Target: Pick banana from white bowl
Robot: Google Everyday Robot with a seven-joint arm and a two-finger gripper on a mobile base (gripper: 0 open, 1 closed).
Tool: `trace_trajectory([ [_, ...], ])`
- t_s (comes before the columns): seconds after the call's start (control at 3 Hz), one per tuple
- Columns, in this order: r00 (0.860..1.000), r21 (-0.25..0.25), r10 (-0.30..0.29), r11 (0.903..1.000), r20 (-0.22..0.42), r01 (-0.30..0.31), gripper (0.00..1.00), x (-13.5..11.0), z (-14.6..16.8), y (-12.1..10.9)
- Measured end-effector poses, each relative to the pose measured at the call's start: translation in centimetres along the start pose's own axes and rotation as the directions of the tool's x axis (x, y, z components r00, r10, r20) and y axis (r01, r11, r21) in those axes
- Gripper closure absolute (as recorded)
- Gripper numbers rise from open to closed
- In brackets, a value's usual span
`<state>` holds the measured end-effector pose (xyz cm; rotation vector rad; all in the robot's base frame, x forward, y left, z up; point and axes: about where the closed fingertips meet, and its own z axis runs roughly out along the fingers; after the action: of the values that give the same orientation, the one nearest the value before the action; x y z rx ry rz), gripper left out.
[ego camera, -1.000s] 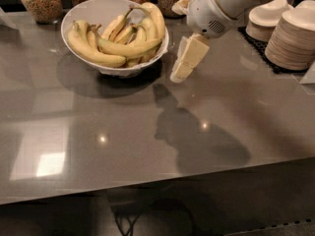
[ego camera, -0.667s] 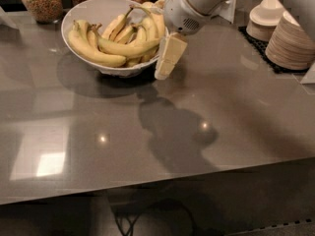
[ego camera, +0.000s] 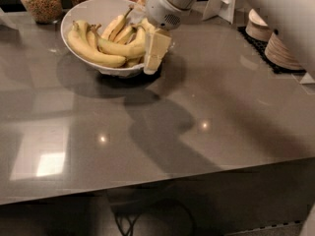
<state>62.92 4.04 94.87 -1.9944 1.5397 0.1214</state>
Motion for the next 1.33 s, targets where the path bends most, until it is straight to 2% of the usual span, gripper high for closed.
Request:
trace_trajectory([
  [0.33,1.000,0.000,0.000,1.0000,0.000,0.000,0.00,0.0,0.0,0.0],
  [0.67,0.999,0.005,-0.043,0.9991,-0.003,0.043,0.00,0.0,0.7,-1.6],
  [1.0,0.996,0.026,-0.086,0.9960,-0.018,0.086,0.19,0.7,1.4,-3.9],
  [1.33,0.994,0.045,-0.110,0.9928,-0.026,0.111,0.32,1.1,2.0,-5.3],
])
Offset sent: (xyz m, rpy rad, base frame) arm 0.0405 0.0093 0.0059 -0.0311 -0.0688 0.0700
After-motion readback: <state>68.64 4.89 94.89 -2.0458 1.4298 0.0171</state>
